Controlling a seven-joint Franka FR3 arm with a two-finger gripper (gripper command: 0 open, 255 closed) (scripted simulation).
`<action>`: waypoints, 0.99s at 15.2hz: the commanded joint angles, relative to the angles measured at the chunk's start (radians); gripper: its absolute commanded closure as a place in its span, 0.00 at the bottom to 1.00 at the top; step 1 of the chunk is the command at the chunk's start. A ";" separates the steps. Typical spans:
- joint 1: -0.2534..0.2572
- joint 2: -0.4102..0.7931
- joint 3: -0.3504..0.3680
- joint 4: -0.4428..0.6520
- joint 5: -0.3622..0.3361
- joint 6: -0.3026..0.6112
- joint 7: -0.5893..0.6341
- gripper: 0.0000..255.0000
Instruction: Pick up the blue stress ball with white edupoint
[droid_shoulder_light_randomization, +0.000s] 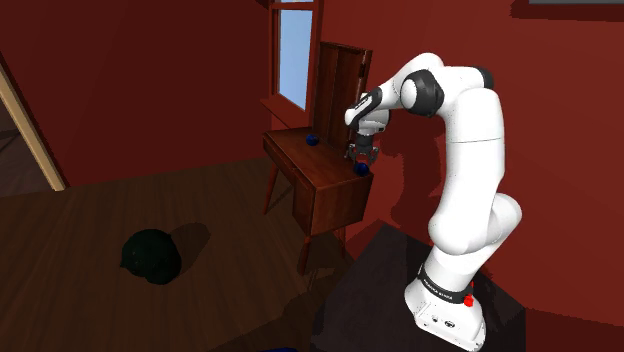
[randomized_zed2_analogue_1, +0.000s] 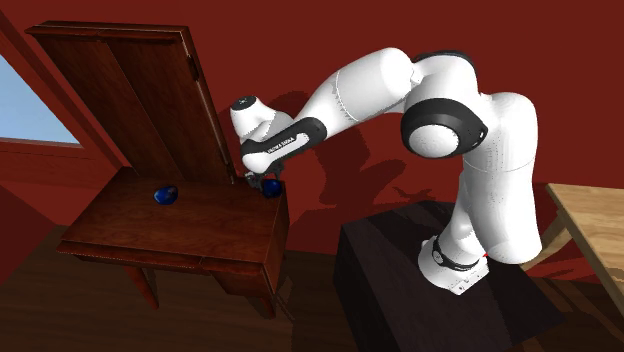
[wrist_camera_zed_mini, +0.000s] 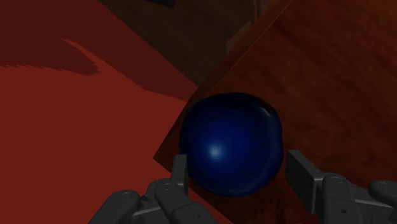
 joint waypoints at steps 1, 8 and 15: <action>0.000 0.001 0.000 -0.001 0.000 0.001 0.000 1.00; -0.001 0.003 0.000 0.001 0.001 0.000 -0.001 1.00; 0.006 -0.044 -0.008 0.019 -0.014 -0.062 0.005 1.00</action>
